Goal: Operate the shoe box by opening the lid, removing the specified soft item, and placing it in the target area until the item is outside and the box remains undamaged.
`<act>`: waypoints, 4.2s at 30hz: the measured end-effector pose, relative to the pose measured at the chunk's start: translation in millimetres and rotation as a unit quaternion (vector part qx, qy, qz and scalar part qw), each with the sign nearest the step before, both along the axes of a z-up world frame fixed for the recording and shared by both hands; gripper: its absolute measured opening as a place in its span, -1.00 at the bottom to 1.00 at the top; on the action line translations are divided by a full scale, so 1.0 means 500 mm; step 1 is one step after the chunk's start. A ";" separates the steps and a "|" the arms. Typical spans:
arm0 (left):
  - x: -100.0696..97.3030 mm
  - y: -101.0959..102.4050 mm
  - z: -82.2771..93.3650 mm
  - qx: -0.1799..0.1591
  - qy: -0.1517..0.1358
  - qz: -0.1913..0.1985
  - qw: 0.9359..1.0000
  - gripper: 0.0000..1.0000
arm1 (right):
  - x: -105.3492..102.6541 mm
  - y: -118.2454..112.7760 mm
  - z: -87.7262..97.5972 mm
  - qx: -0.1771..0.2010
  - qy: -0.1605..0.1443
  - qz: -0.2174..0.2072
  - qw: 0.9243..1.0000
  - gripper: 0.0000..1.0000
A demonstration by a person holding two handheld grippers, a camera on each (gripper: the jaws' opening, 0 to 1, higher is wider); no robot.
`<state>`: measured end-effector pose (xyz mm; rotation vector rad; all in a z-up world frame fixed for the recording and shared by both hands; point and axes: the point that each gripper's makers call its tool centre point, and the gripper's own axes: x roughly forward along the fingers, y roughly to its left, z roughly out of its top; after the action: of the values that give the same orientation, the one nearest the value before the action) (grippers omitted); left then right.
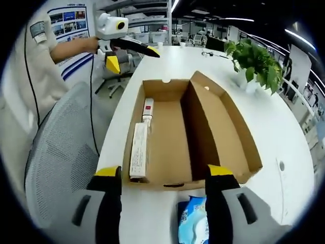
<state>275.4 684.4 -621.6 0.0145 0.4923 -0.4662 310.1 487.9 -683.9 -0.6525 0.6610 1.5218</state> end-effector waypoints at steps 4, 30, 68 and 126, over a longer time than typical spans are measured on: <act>-0.002 0.007 -0.007 0.004 0.006 0.004 1.000 0.93 | 0.000 0.012 -0.024 -0.013 -0.001 0.017 1.000 0.18; -0.015 0.031 -0.045 0.017 0.035 0.012 0.999 0.91 | 0.009 0.034 -0.093 -0.065 0.028 0.032 0.997 0.23; -0.040 0.046 -0.062 0.032 0.042 0.025 0.998 0.87 | -0.065 0.107 -0.118 -0.045 0.034 0.073 0.996 -0.66; -0.051 -0.022 -0.015 0.023 0.011 -0.046 0.999 1.00 | -0.038 -0.011 0.135 0.038 0.011 0.006 0.999 -0.68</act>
<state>250.1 673.4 -628.9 0.0766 0.5254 -0.5455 291.0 482.6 -616.3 -0.5836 0.6139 1.5607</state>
